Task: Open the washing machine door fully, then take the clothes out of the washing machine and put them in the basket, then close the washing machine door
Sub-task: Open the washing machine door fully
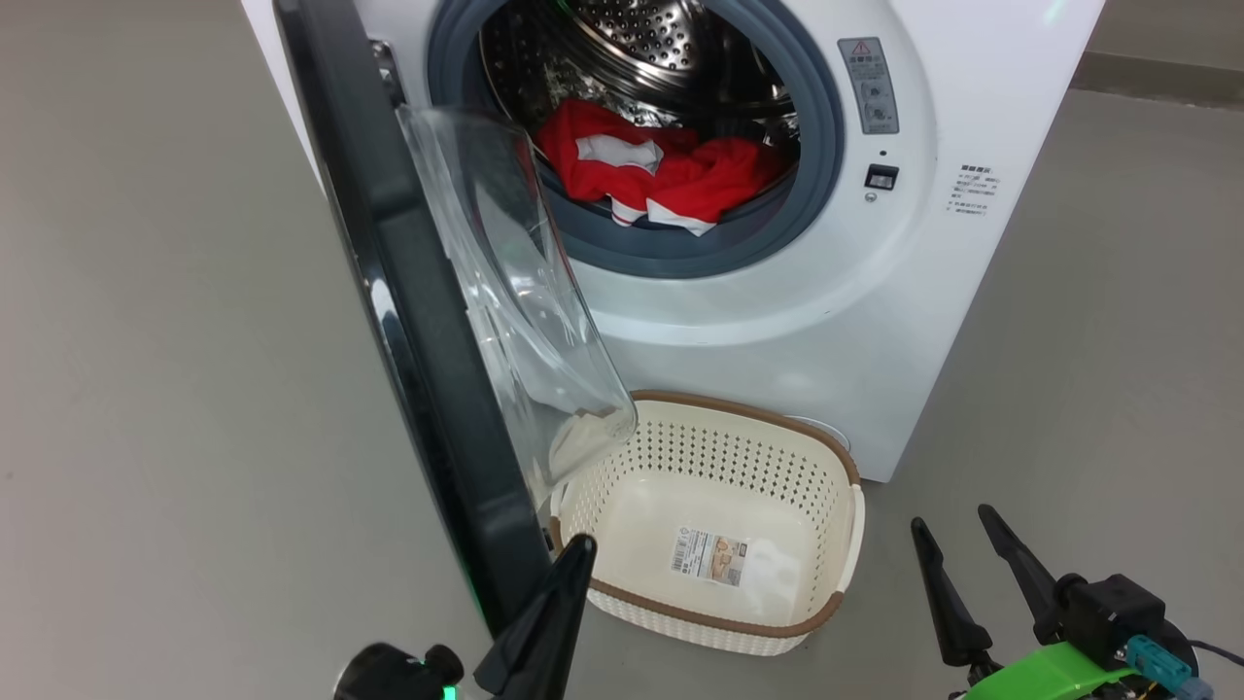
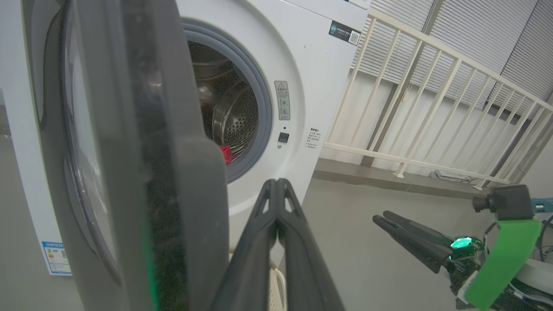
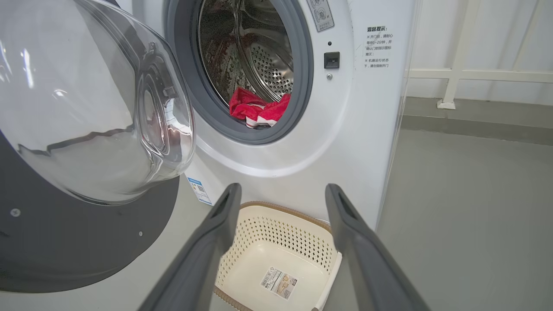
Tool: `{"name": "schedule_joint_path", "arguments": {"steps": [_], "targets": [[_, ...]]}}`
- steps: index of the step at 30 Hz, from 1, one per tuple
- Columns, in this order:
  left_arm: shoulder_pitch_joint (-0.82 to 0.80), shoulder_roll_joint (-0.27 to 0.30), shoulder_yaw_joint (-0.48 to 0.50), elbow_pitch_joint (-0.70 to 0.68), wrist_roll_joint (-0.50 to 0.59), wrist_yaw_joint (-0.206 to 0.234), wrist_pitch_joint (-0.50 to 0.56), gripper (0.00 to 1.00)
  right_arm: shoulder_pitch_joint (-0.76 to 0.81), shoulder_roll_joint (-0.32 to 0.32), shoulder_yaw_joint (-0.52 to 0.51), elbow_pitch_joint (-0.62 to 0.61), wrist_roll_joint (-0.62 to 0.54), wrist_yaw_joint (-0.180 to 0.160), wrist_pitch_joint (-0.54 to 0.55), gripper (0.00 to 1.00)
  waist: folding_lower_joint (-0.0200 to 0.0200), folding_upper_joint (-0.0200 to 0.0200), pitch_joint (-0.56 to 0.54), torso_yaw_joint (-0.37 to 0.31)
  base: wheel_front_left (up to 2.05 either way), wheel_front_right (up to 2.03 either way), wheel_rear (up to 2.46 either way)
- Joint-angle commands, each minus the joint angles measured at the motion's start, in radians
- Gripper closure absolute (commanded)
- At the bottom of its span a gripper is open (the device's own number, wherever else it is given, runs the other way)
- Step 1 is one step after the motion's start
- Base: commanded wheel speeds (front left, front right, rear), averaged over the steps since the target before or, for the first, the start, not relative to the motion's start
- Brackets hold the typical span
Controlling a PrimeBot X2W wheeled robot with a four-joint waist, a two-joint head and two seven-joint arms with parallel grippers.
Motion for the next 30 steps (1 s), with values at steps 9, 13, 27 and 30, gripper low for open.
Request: {"name": "schedule_joint_path", "arguments": {"steps": [9,13,27,30], "targets": [[-0.054,0.002,0.046,0.132,-0.048,-0.006,-0.005,1.00,-0.048,-0.008,0.027,-0.028,-0.009,0.000,-0.011,0.00,0.0000,-0.0001,0.010,-0.008,0.00,0.00,0.00],[-0.059,0.002,0.068,0.151,-0.059,-0.006,-0.005,1.00,-0.047,-0.009,0.026,-0.029,-0.007,0.000,-0.011,0.00,0.0000,-0.0001,0.011,-0.005,0.00,0.00,0.00],[0.041,0.002,0.216,0.103,-0.035,0.036,-0.005,1.00,-0.033,-0.009,0.030,-0.027,-0.007,0.000,-0.011,0.00,0.0000,-0.0001,-0.004,0.052,0.00,0.00,0.00],[0.065,0.002,0.258,0.089,-0.026,0.041,-0.005,1.00,-0.029,-0.008,0.029,-0.027,-0.007,0.000,-0.011,0.00,0.0000,-0.0001,-0.008,0.069,0.00,0.00,0.00]]}}
